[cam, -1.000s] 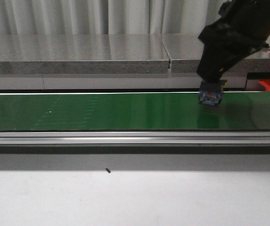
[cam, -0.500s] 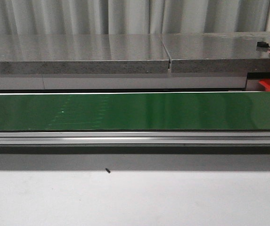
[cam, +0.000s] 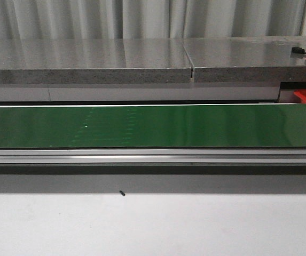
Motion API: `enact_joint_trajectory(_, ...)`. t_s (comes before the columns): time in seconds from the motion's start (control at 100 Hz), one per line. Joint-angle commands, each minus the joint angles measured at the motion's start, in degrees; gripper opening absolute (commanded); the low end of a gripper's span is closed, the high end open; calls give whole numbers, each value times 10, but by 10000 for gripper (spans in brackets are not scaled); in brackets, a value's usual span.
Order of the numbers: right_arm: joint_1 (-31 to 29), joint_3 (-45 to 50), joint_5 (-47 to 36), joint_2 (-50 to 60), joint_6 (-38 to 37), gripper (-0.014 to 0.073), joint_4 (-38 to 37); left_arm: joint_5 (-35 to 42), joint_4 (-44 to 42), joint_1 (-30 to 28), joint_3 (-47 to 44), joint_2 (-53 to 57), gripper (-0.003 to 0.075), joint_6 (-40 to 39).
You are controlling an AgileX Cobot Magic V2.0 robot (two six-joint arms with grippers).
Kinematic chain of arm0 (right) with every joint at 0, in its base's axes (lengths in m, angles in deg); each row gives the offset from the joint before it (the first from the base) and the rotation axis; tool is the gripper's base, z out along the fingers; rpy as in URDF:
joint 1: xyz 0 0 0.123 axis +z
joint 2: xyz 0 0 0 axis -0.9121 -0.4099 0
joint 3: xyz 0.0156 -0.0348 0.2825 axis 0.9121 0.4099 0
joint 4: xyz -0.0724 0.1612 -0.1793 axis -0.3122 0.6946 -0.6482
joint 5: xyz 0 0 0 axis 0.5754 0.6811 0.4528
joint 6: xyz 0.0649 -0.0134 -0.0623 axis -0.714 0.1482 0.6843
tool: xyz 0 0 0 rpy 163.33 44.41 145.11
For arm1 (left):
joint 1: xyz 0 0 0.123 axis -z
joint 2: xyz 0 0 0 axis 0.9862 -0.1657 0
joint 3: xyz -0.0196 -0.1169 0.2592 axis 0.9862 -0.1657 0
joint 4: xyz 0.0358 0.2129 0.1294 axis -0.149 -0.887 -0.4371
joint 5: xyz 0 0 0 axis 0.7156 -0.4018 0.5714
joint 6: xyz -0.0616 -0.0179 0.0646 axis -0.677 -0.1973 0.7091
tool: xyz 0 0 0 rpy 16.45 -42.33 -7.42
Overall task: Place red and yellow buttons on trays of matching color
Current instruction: 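Carry the red button into the red tray and release it, then move the right gripper back up over the belt's end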
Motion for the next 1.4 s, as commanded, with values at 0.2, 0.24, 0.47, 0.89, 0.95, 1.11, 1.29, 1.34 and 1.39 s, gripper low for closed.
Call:
enact_joint_trajectory(0.2, -2, -45, -55, -17, 1, 142, 19, 41, 6, 4, 15, 1, -20, 1)
enact_joint_trajectory(0.24, -2, -45, -59, -21, 1, 142, 20, 41, 6, 4, 15, 1, -20, 1)
enact_joint_trajectory(0.47, -2, -45, -62, -48, 1, 142, 20, 41, 6, 4, 15, 1, -20, 1)
enact_joint_trajectory(0.89, -2, -45, -77, -73, 1, 142, 20, 41, 6, 4, 15, 1, -20, 1)
enact_joint_trajectory(0.95, -2, -45, -74, -75, 1, 142, 19, 41, 6, 4, 15, 1, -20, 1)
enact_joint_trajectory(1.11, -2, -45, -64, -77, 1, 190, 19, 41, 6, 4, 15, 1, -20, 1)
enact_joint_trajectory(1.29, -2, -45, -62, -77, 1, 302, 19, 41, 6, 4, 15, 1, -20, 1)
enact_joint_trajectory(1.34, -2, -45, -62, -77, 1, 339, 19, 41, 6, 4, 15, 1, -20, 1)
enact_joint_trajectory(1.39, -2, -45, -62, -77, 1, 374, 19, 41, 6, 4, 15, 1, -20, 1)
